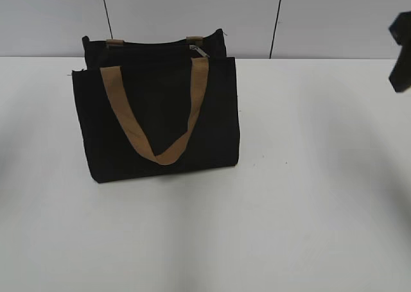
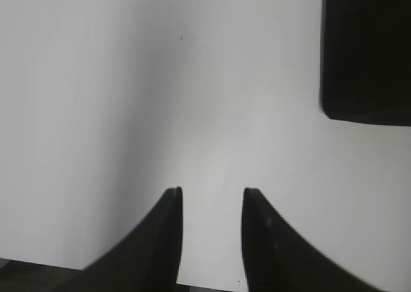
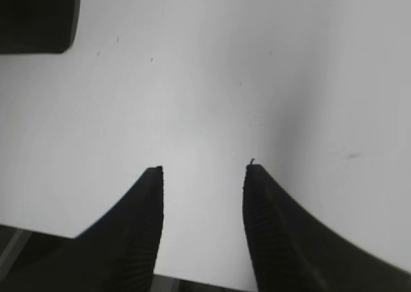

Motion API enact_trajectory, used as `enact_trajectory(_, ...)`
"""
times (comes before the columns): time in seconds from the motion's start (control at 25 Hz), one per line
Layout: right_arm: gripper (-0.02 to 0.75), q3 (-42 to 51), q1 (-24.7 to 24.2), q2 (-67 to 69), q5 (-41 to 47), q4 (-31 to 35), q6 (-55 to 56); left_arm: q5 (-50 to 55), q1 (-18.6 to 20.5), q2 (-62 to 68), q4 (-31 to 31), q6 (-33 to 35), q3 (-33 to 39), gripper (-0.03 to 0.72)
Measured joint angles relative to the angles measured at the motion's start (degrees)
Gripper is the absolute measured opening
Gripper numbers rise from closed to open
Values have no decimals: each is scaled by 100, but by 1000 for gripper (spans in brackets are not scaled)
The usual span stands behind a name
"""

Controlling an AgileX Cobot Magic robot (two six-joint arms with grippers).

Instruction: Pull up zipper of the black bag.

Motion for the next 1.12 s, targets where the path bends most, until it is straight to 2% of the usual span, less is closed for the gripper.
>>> enact_trajectory(0.24,315,1604,0,-1696,26,361,0,22,0,-1627,-5,11,486,237)
enact_trajectory(0.52,315,3075,0,-4117,48,409,-83,56,0,-3658,153,179,1391,239)
enact_trajectory(0.6,315,3339,0,-4712,69,409,-277,56,0,-4064,351,242,1736,239)
enact_trajectory(0.84,315,4132,0,-6533,-112,404,-674,-60,0,-5335,427,416,2725,239)
enact_trajectory(1.12,315,4852,0,-8079,-540,305,-916,-646,0,-6848,402,619,3254,239)
